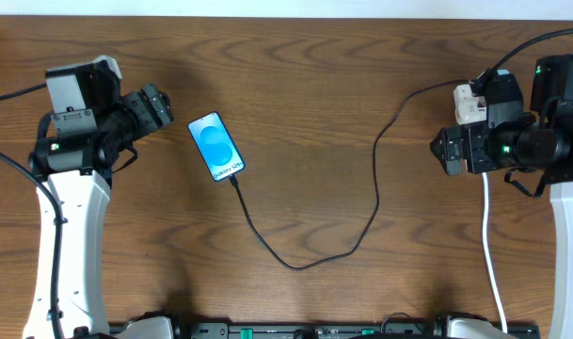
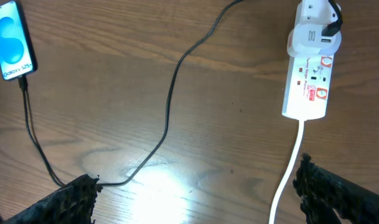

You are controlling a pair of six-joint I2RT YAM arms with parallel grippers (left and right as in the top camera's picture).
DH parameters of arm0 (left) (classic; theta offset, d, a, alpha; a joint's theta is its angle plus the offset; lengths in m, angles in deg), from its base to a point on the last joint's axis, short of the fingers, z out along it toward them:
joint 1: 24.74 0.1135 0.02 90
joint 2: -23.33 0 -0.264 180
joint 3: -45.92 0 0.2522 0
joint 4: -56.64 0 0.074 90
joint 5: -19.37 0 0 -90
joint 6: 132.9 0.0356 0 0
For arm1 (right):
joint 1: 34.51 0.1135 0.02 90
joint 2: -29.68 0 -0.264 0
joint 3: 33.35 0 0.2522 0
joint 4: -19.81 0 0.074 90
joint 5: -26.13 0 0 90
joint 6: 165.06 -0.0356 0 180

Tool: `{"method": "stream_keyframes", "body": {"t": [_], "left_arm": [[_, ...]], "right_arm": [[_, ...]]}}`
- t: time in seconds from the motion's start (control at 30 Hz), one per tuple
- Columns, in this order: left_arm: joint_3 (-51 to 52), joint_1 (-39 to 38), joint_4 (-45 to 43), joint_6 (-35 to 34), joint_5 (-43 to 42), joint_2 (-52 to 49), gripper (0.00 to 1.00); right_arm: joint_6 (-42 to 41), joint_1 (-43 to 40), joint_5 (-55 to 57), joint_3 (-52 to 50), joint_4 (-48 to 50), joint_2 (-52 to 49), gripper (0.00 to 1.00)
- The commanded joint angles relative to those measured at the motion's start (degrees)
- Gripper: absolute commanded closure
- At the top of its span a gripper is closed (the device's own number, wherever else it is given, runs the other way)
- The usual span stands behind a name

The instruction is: Plug charger to phone and switch on socket

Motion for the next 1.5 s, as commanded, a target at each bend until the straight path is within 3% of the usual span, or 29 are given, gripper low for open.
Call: {"method": "stream_keyframes", "body": {"t": [0.0,0.17,0.3,0.4,0.53,0.83,1.17,1.47], "left_arm": [[0.11,0.09,0.0,0.55,0.39,-0.33,0.11],[0.11,0.09,0.02,0.55,0.39,-0.33,0.11],[0.11,0.09,0.02,0.55,0.39,-0.33,0.11],[0.11,0.09,0.0,0.55,0.39,-0.33,0.11],[0.11,0.09,0.02,0.55,0.39,-0.33,0.11],[0.11,0.09,0.02,0.55,0.39,-0.33,0.11],[0.11,0.09,0.0,0.55,0.39,-0.33,0.11],[0.11,0.09,0.02,0.55,0.39,-0.33,0.11]], "right_arm": [[1.03,0.15,0.57,0.0,1.66,0.15,0.01],[1.03,0.26,1.01,-3.63,12.87,1.62,0.01],[0.98,0.26,1.05,-13.68,27.12,7.39,0.01],[0.81,0.26,1.31,-29.05,43.52,17.03,0.01],[0.79,0.26,2.69,-45.29,57.16,29.75,0.01],[-4.09,0.24,2.73,-75.97,78.31,55.63,0.01],[-6.49,0.24,2.75,-92.37,81.55,72.91,0.01],[-6.43,0.24,4.7,-93.31,74.79,78.07,0.01]]}}
